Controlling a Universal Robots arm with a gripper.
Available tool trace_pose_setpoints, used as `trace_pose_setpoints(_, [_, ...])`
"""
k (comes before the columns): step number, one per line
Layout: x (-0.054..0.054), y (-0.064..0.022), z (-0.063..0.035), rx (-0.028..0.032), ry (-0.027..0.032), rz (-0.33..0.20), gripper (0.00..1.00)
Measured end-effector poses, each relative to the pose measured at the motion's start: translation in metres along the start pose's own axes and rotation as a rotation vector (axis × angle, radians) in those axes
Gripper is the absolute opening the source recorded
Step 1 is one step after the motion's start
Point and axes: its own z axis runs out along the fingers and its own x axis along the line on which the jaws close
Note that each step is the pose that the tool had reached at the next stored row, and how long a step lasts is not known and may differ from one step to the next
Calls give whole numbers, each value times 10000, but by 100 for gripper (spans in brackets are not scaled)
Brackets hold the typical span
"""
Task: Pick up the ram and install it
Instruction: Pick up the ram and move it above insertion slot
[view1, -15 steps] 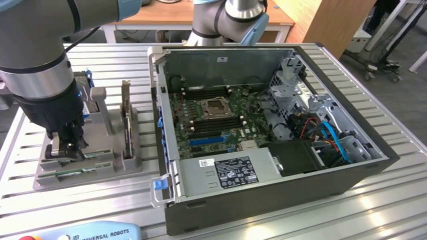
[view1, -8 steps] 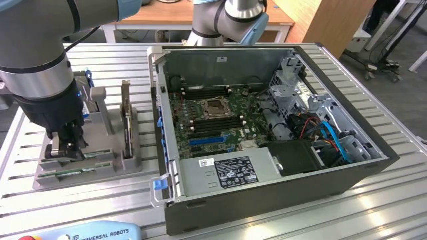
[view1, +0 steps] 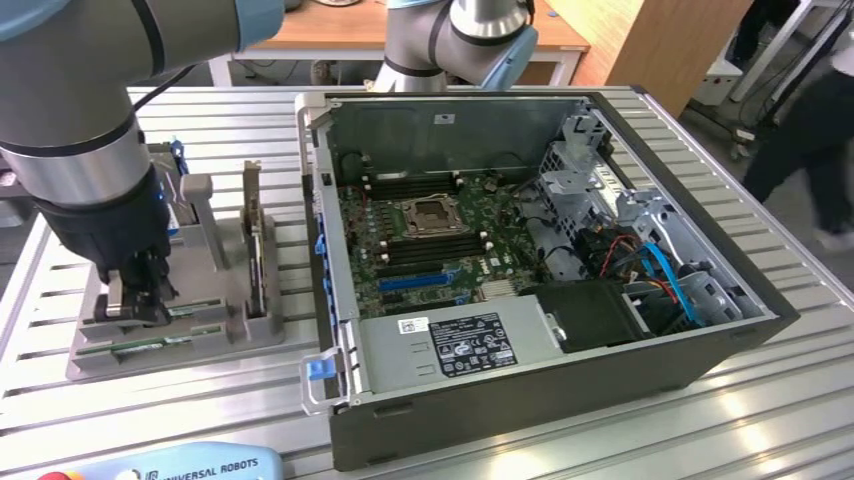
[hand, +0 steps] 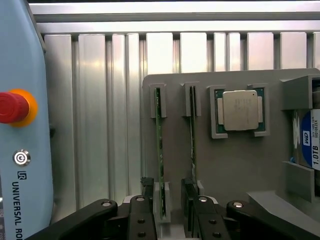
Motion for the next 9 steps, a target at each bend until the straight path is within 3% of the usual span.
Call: trace_pose_setpoints(9, [0, -3, 88, 0, 0, 0, 36])
